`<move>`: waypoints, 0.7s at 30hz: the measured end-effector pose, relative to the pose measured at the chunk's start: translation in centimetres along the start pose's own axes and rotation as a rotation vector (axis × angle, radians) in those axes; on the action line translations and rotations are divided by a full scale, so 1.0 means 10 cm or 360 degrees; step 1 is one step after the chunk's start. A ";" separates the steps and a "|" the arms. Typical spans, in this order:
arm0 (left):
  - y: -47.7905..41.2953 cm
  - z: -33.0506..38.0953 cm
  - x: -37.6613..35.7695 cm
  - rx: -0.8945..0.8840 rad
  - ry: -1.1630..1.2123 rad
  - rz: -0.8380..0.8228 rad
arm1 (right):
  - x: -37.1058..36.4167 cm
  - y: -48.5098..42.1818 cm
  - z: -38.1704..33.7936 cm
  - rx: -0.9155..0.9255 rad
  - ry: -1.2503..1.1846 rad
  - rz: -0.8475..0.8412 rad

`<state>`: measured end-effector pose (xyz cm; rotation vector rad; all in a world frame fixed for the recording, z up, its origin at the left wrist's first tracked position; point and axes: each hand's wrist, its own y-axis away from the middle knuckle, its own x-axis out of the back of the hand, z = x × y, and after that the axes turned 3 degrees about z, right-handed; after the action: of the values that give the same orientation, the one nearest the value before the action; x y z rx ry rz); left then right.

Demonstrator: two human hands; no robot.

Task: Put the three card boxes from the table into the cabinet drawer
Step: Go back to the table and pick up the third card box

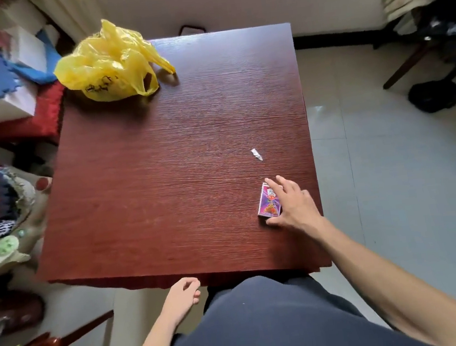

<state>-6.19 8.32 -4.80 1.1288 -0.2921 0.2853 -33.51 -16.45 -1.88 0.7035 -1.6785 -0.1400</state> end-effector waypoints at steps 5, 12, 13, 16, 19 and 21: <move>0.04 0.04 0.00 0.0001 0.0022 0.0041 | -0.09 -0.13 -0.08 0.0075 0.0226 -0.0063; 0.21 -0.10 0.00 0.0061 0.0011 0.0077 | -0.15 -0.14 -0.05 0.0109 0.0206 0.0038; 0.24 -0.12 0.01 0.0063 -0.0011 0.0070 | -0.15 -0.14 -0.05 0.0120 0.0212 0.0024; 0.32 -0.17 0.05 0.0045 -0.0068 0.0073 | -0.14 -0.06 -0.09 0.0081 0.0133 -0.0015; 0.35 -0.22 0.15 -0.0021 -0.0183 0.0044 | -0.19 0.22 -0.11 -0.0124 -0.0259 0.0006; 0.34 -0.20 0.26 -0.0044 -0.0308 0.0009 | -0.28 0.49 -0.09 -0.0290 -0.0579 0.0044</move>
<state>-4.92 11.75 -1.78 1.1304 -0.4690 0.1765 -34.31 -10.82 -1.82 0.5389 -1.9903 -0.4165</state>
